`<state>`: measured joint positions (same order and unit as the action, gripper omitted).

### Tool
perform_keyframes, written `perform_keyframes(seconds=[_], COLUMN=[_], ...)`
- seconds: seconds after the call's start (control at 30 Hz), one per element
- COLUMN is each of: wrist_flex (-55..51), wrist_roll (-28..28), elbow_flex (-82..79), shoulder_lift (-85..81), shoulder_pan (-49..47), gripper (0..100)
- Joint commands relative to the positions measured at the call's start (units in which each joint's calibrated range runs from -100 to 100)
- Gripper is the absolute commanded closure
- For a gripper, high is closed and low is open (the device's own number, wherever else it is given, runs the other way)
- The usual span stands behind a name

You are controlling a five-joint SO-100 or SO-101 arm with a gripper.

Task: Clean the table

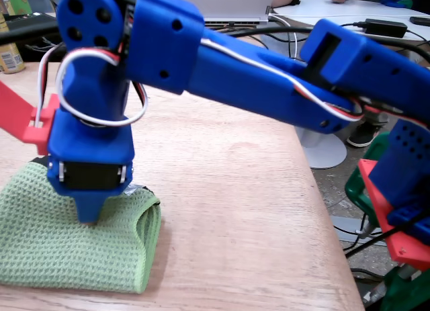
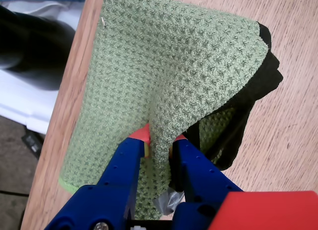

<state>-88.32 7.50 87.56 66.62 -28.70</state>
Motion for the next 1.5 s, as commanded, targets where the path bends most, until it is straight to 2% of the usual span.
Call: perform_keyframes(seconds=[0.0,0.27,0.37,0.43,0.57,0.7,0.9,1.03,1.13,1.2,1.27,1.47], wrist_flex=[-1.09,-2.07,-2.24,-2.15,-2.15,-1.33,-2.07,-3.80,-10.69,-11.51,-11.43,-9.30], wrist_roll=[0.24,0.59,3.61,5.76,7.62,7.67,7.67,7.57,7.52,6.94,6.94,6.84], elbow_flex=[1.87,1.97,4.04,12.44,12.44,12.44,12.44,12.44,12.44,11.12,-2.19,-56.83], shoulder_lift=[-0.16,0.01,1.30,5.25,6.96,6.96,4.90,-8.73,-19.11,-26.31,-35.83,-69.28], shoulder_pan=[3.32,19.90,28.02,46.63,59.16,67.62,68.46,72.02,71.51,69.82,67.45,43.93], gripper=[100,100,100,100,100,100,100,100,100,100,100,100])
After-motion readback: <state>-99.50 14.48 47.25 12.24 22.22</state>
